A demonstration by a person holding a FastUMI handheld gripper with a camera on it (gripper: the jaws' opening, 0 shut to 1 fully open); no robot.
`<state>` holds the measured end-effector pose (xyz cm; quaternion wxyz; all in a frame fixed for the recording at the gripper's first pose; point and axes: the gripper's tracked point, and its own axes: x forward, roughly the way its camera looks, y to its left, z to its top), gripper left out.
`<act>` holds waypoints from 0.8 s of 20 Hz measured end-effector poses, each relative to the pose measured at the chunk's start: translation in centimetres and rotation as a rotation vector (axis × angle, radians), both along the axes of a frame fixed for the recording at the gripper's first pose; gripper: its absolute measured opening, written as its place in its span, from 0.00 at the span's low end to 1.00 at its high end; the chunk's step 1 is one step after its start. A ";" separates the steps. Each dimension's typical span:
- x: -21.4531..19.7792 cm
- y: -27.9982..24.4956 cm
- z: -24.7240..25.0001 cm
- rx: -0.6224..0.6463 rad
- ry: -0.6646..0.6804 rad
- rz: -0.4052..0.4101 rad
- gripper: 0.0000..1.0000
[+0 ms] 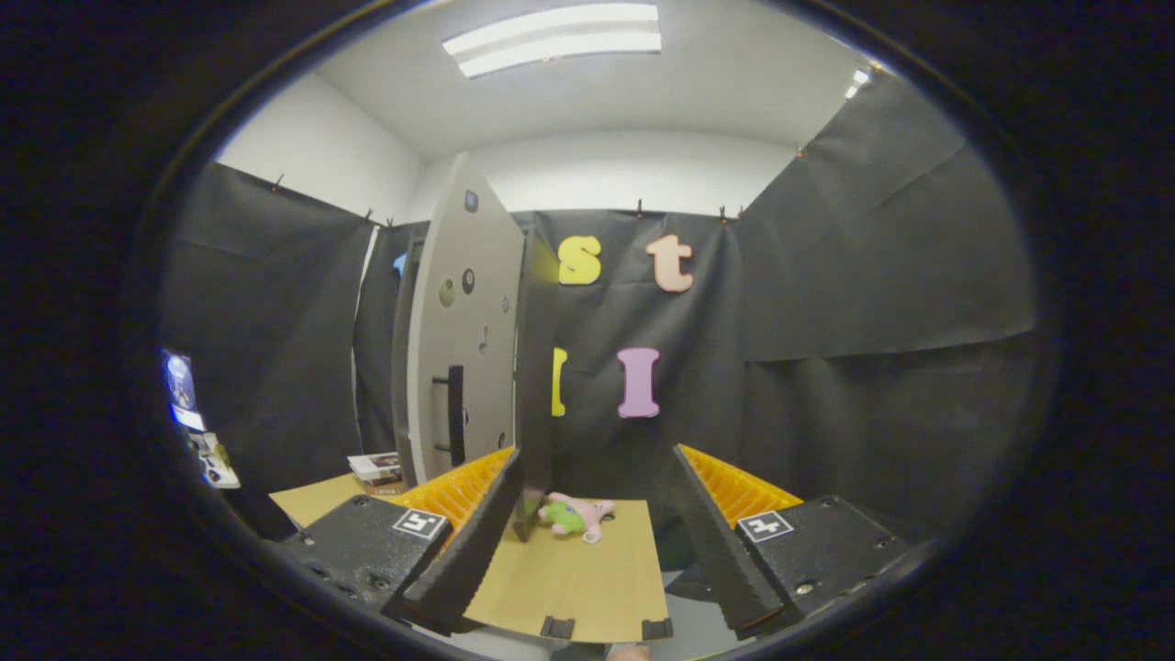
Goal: Open the shoe cabinet door, grab the shoes and put them into the shoe cabinet, then close the shoe cabinet door.
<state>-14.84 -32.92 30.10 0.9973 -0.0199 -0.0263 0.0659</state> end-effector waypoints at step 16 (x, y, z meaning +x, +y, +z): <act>19.2 13.6 -3.2 0.230 0.155 0.290 0.97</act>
